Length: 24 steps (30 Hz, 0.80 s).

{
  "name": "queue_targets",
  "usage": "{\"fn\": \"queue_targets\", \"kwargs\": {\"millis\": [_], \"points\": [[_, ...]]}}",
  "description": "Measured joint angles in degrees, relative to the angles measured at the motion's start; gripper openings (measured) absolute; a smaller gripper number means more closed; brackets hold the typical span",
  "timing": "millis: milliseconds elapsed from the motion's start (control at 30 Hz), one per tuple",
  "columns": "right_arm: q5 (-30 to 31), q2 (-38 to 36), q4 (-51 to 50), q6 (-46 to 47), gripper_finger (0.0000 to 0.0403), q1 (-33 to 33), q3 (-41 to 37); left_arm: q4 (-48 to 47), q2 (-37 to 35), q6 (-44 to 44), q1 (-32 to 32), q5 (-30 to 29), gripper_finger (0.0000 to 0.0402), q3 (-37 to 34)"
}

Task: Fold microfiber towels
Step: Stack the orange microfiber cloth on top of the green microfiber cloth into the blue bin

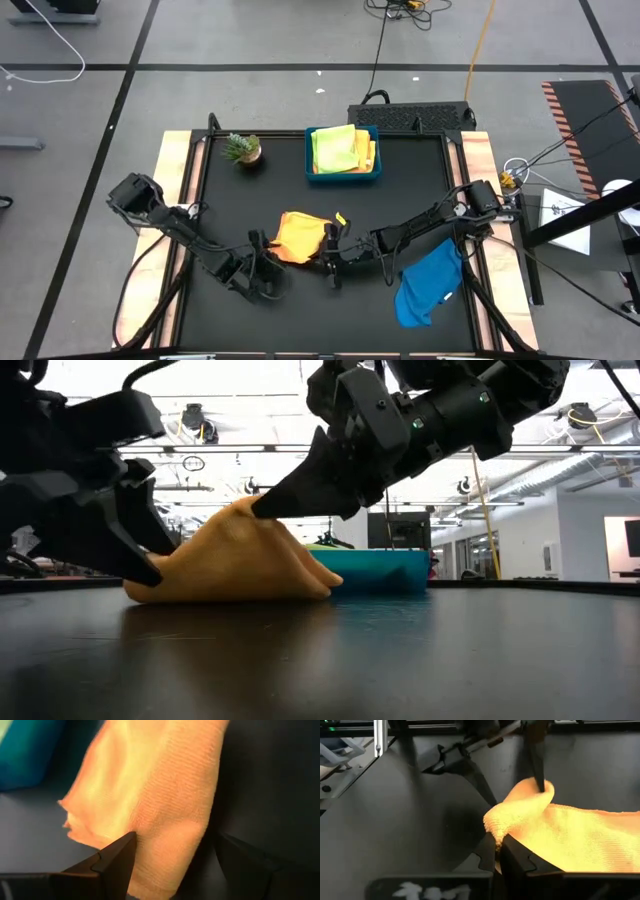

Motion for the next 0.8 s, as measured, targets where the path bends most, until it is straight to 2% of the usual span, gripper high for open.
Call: {"fn": "queue_targets", "kwargs": {"millis": [167,367,533,800], "points": [[0.0,0.0,-0.9,0.0,0.0004,0.0,0.0,0.7,-0.2,2.6,-0.1,-2.5,0.0271,0.6],[-0.2,0.0,-1.2,0.1,0.0004,0.0,0.0,2.8,-0.2,5.3,1.5,-2.5,0.0271,0.7],[-3.0,0.0,-1.2,0.0,0.0004,0.0,0.0,4.1,-0.2,7.6,2.8,-1.9,0.0271,0.7],[-3.0,0.0,-1.7,0.0,0.0004,0.0,0.0,5.3,-0.2,9.0,5.2,11.6,0.0270,0.7]]}}
